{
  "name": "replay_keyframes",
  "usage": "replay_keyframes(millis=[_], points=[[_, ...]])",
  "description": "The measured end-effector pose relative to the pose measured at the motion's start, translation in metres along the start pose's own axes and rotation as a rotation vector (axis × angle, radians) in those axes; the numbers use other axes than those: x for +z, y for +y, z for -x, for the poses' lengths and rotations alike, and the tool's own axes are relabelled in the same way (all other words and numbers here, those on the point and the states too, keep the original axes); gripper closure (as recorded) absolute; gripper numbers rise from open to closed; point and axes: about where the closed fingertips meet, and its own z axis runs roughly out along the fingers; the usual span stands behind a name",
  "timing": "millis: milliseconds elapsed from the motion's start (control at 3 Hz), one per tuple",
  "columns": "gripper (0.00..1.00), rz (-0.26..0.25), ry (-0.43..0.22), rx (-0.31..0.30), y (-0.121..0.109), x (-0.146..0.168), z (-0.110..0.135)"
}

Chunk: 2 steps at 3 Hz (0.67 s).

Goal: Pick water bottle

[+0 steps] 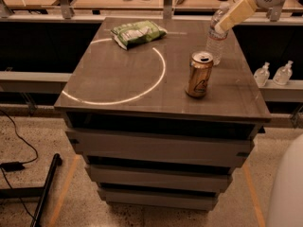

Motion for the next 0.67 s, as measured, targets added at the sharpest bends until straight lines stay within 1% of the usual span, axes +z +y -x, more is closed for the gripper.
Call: replay_keyframes(millis=[333,667], points=[[0.0,-0.034,-0.034,0.07,-0.017,0.029,-0.012],[0.0,-0.016,-0.087,0.136,-0.018,0.045,-0.02]])
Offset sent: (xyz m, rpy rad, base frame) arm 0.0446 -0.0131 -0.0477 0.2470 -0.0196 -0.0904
